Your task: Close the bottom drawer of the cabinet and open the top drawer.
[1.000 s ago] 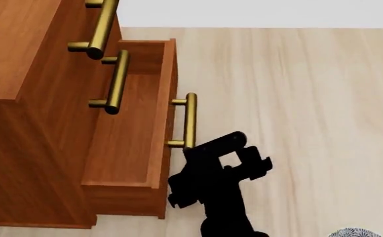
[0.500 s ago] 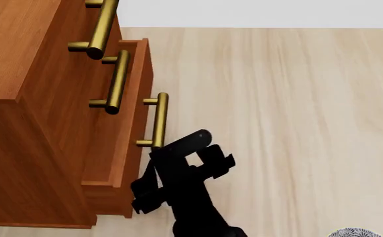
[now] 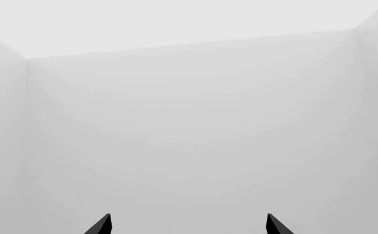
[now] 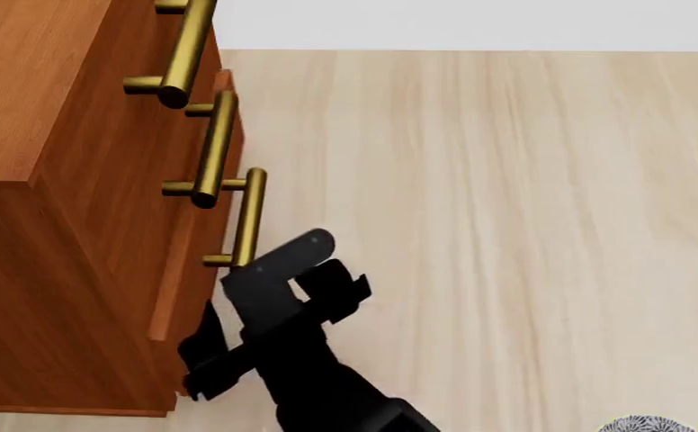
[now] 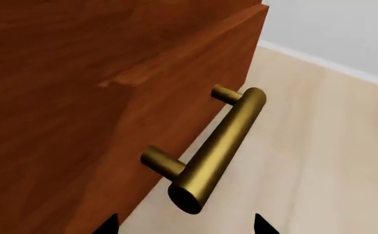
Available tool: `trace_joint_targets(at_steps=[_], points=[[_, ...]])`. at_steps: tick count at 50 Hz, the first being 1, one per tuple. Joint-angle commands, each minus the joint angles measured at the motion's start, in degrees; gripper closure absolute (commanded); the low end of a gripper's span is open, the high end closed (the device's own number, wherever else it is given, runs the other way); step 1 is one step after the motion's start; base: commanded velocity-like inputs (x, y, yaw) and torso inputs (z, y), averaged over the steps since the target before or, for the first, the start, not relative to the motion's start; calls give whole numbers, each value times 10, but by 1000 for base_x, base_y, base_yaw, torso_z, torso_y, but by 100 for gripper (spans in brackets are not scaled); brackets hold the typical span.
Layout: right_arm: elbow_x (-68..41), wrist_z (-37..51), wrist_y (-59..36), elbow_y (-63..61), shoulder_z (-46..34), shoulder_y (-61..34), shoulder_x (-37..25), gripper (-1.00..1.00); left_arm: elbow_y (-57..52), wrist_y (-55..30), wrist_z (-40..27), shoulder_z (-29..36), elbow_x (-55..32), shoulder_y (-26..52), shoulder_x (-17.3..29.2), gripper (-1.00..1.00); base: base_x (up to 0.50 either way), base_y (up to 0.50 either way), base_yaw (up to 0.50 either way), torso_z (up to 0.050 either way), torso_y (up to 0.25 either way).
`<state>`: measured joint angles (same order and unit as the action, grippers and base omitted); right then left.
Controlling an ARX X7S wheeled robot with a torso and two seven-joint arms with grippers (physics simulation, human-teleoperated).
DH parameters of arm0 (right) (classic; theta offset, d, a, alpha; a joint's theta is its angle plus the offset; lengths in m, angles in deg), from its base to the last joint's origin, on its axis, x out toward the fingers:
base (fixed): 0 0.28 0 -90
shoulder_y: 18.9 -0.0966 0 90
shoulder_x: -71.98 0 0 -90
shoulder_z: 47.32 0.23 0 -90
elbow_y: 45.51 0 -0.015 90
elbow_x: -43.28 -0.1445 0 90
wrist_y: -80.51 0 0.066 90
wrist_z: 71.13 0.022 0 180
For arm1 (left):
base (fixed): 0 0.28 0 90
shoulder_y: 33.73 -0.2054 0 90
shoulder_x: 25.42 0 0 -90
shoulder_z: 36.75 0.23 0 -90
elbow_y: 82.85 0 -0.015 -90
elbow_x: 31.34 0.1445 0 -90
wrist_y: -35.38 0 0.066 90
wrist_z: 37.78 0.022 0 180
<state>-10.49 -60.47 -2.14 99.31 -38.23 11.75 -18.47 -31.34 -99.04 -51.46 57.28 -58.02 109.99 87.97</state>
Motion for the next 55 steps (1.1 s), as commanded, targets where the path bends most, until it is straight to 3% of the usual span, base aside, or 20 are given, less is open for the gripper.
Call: trace_joint_targets(at_steps=[1,34,52,55], points=[[-74,-22,16,-11,-70,-21,4,-100,-2,-3,-2,-3,-4,1,5,-100,0,0,0,0,0],[-98,-139,-5,-58,-75,-50,5,-100,8,4,0,-4,-2,1,20,-100,0,0,1,0,0],[-90,-106,21,-58,-71,-39,4,-100,11,9,-4,9,-3,5,10,-100,-1,2,3,0,0],[-94,-63,23,-128,-66,-32,-35,-100,12,11,-4,13,-2,6,7,-100,0,1,3,0,7]])
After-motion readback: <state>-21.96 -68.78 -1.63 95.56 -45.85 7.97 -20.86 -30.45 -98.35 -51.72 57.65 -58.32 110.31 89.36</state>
